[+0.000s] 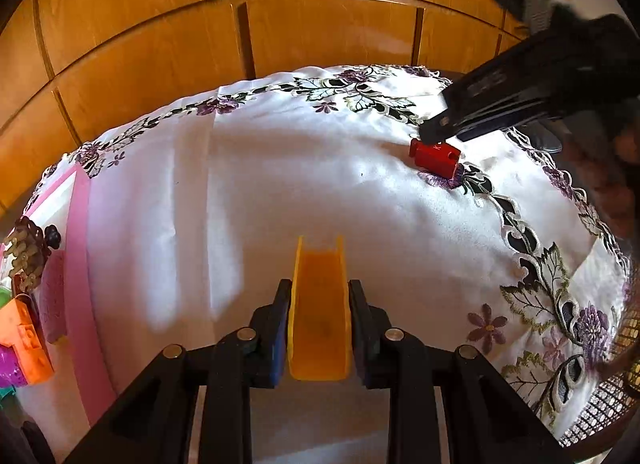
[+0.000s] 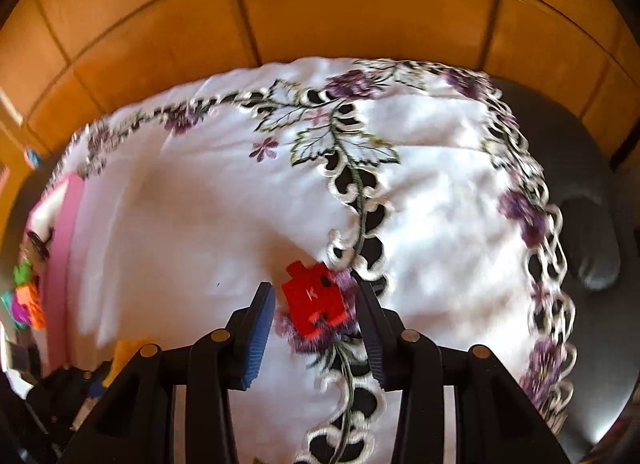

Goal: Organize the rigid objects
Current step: 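Grasp the orange curved piece with the left tool while the right tool grasps the red K puzzle piece, then lower the orange curved piece into the tray and open the left tool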

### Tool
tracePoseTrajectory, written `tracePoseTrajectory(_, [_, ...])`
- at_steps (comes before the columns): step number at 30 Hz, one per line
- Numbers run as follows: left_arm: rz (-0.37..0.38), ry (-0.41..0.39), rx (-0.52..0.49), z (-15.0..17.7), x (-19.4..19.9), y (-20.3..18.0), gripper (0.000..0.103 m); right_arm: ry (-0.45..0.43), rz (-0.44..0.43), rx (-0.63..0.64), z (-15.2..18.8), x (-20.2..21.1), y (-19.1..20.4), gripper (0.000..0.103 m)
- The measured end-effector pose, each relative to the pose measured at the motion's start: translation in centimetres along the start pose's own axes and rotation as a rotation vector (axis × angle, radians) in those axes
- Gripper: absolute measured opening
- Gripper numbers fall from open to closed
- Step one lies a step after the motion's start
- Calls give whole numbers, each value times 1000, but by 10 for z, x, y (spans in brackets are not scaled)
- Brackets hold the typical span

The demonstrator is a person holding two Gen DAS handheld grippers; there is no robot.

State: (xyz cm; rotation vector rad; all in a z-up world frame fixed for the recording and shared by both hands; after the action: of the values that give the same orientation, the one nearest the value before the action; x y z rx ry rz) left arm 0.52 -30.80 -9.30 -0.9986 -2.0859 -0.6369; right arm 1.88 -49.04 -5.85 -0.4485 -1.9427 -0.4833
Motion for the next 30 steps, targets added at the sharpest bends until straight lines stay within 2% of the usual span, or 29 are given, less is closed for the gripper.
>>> tracePoseTrajectory(2, [3,-5,7,1,1,2,27,34,17,22,0,-14,2,42])
tracePoseTrajectory(3, [6,-7,13,1,1,3,27,77,13,36,3,-22,3,41])
tracePoseTrajectory(5, [10,-13,22,2,1,4,27,38,57,128,10,-18,12,31])
tracePoseTrajectory(13, [1,-19,40,4,6,6,26,-2,54,321,32,-17,47,32])
tracePoseTrajectory(19, [-1,-27,96,2,22,18,26,-4,14,297,32,-18,44,33])
tracePoseTrajectory(30, [-94,-133,138,-6,88,42,26,-88,101,433,41,-22,58,31])
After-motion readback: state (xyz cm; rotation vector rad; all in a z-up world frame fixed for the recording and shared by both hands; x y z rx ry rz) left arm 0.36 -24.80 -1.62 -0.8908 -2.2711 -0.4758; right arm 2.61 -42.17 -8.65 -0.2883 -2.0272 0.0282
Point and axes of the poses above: each gripper's, at about its wrist camera, not at the fingertips, and x roughly against the way its jaws point, y to its left, z to its underside, the point moved 1 cm from there along -x, roughly the way its jaws point, and after that the axes turned 10 degrees about -x, right-handed, at the moved point
